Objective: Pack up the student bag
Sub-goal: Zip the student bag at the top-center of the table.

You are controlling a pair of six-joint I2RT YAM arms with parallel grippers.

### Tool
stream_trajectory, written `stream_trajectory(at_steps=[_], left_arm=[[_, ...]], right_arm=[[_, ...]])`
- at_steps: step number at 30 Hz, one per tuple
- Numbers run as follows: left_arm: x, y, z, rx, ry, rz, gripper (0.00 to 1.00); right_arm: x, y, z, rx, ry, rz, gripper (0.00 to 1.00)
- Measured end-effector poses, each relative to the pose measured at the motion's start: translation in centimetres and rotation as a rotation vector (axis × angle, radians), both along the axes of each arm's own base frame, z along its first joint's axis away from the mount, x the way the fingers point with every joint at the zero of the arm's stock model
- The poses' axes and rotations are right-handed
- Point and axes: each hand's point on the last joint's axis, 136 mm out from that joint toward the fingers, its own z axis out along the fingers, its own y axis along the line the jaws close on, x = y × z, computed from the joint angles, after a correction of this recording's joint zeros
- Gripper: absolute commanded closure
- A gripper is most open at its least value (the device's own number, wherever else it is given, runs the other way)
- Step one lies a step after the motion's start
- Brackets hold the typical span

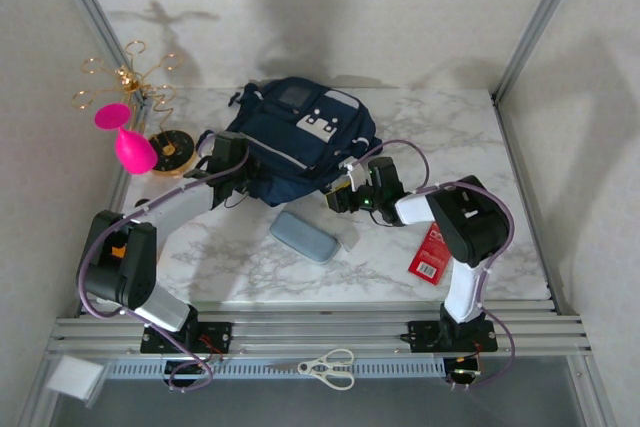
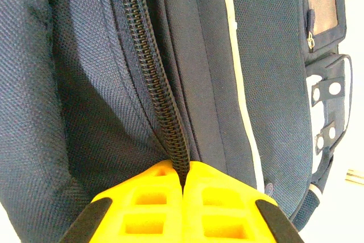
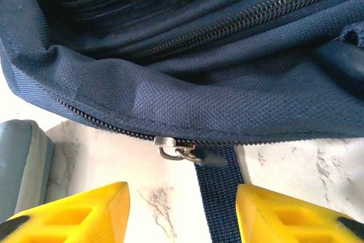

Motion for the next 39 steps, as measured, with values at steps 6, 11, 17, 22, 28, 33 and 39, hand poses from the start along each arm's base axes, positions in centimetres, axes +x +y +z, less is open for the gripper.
stream_trajectory(at_steps=[6, 11, 17, 22, 28, 33, 39], left_arm=[[0.0, 0.0, 0.0, 0.000, 0.000, 0.000, 1.00], [0.0, 0.0, 0.0, 0.000, 0.000, 0.000, 1.00], [0.0, 0.0, 0.1, -0.001, -0.002, 0.001, 1.00], [-0.3, 0.3, 0.6, 0.004, -0.006, 0.012, 1.00], [-0.9, 0.6, 2.3, -0.004, -0.039, 0.016, 1.00], [-1.7, 1.2, 1.4, -0.004, -0.013, 0.014, 1.00], [-1.4, 5.7, 0.6, 0.055, 0.001, 0.125, 1.00]], right_arm=[[1.4, 0.5, 0.0, 0.015, -0.028, -0.018, 0.64], [1.8, 0.6, -0.1, 0.027, -0.030, -0.033, 0.81], [2.2, 0.6, 0.3, 0.042, -0.024, -0.056, 0.98], [2.7, -0.3, 1.2, 0.029, -0.024, -0.125, 1.00], [4.3, -3.5, 1.6, -0.014, 0.002, -0.265, 1.00], [5.6, -6.6, 0.6, -0.080, 0.045, -0.387, 1.00], [8.0, -12.3, -0.4, -0.189, 0.098, -0.611, 1.00]])
